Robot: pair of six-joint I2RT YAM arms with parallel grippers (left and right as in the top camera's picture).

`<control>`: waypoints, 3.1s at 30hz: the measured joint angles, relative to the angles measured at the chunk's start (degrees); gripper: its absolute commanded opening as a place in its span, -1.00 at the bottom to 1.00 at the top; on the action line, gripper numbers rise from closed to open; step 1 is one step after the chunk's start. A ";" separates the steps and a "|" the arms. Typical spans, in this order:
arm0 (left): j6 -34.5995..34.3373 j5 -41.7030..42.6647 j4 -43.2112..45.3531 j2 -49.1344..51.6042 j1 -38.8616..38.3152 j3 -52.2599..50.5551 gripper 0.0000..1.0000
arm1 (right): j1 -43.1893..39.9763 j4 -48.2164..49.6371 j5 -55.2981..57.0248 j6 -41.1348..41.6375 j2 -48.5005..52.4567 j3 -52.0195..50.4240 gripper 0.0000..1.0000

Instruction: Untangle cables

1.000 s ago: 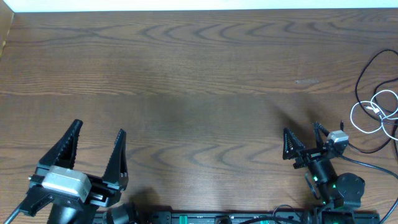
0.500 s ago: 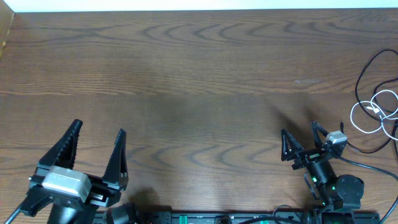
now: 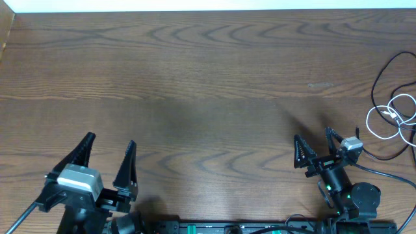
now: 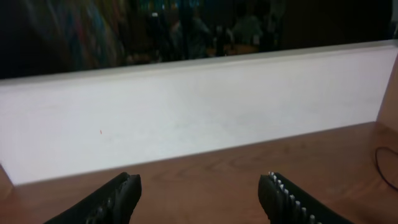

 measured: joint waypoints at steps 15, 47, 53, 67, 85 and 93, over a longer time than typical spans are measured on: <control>-3.76 -0.37 -1.79 0.00 0.00 -0.11 0.32 | 0.00 0.00 0.00 0.00 0.00 0.00 0.99; 7.34 2.16 36.48 -9.18 -15.37 -45.07 0.32 | 0.00 0.00 0.00 0.00 -0.02 0.00 0.99; 7.34 -7.50 38.77 -16.17 -18.49 -51.34 0.32 | 0.00 0.00 0.00 0.00 -0.02 0.00 0.98; -5.07 -31.06 59.23 -23.98 -19.45 -67.25 0.33 | 0.00 0.00 0.00 0.02 -0.11 0.00 0.98; -8.74 -47.12 45.72 -24.00 -19.56 -71.76 0.33 | 0.00 0.00 0.00 0.00 -0.13 0.00 0.99; -7.50 -47.30 43.10 -24.00 -19.56 -71.41 0.32 | 0.00 0.00 0.00 0.00 -0.13 0.00 0.98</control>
